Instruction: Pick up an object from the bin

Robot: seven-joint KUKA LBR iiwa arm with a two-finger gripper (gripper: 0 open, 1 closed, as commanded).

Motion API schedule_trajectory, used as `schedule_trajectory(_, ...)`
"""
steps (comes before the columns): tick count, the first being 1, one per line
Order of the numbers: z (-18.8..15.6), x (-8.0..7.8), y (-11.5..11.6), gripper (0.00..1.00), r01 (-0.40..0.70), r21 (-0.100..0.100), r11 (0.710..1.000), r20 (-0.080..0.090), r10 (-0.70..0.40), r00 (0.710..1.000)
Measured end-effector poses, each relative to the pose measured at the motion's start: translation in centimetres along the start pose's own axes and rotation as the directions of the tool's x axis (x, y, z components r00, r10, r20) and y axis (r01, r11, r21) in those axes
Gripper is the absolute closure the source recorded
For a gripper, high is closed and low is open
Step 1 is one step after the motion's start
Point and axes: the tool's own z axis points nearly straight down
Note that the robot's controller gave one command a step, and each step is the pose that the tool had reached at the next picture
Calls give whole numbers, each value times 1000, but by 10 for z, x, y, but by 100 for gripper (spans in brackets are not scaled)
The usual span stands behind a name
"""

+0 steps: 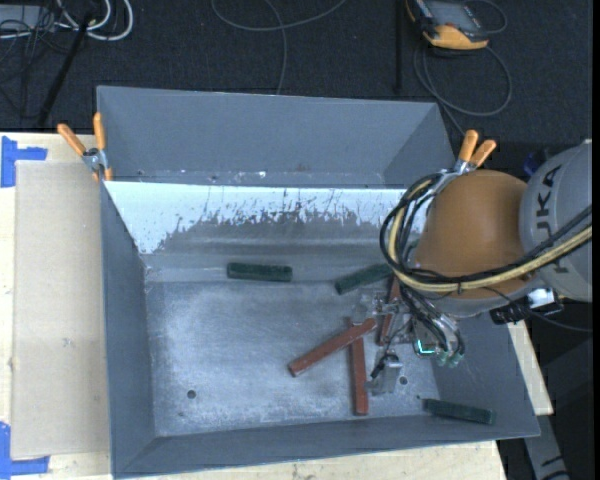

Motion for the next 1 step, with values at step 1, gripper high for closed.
schedule_trajectory(1,86,-52,67,0,277,1,961,7,-277,961)
